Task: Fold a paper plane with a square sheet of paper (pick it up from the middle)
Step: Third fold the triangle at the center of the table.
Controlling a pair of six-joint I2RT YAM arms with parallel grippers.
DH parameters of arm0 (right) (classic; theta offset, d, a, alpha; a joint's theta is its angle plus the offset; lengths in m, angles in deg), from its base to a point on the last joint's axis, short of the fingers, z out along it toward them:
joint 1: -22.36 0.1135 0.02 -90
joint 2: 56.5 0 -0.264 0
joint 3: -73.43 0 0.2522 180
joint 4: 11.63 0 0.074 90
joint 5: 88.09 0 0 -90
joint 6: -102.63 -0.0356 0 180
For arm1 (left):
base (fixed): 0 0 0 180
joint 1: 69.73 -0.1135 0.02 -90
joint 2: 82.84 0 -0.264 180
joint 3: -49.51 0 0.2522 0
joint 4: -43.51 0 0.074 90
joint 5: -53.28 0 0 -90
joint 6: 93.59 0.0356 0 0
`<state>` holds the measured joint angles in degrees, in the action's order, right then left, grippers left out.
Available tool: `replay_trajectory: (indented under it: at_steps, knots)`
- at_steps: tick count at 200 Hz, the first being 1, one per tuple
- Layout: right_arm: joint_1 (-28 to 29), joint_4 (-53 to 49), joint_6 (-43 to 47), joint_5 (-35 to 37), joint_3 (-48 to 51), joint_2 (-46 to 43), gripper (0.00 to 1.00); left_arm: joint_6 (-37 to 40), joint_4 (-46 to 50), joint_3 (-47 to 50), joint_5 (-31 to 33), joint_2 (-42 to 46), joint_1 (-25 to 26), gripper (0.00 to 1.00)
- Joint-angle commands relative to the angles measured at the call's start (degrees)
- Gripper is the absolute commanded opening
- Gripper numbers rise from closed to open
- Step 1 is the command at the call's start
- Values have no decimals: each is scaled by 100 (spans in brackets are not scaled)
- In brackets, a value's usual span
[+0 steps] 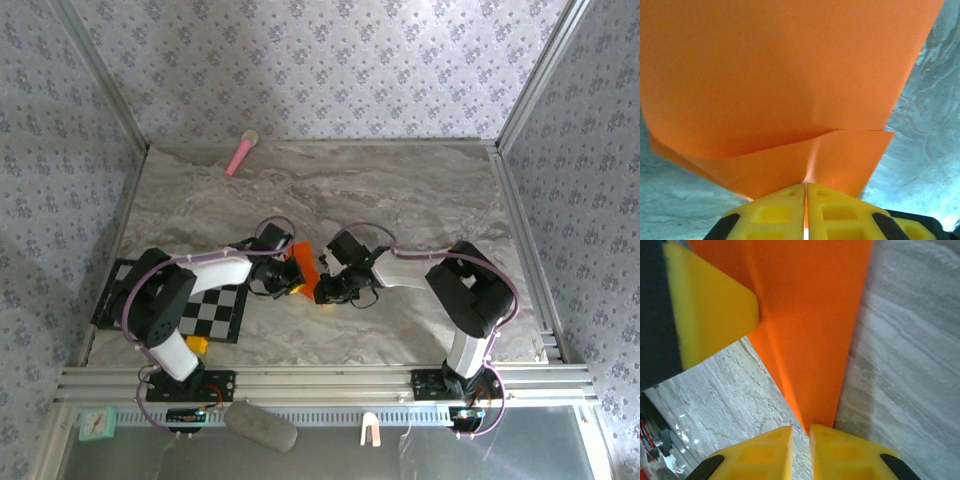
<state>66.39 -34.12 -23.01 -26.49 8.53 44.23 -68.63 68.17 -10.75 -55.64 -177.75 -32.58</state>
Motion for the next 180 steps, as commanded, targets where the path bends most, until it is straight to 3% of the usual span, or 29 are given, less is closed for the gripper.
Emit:
replay_trajectory:
  at_steps: [1,99,180]
  knots:
    - [-27,297,-266,8,52,-287,18,-11,115,86,131,-113,12,9]
    - [-129,-131,-84,482,-632,406,11,378,-82,-27,31,-182,-6,8]
    - [-889,720,-394,856,742,-1256,16,1986,84,-1179,-646,-985,-10,7]
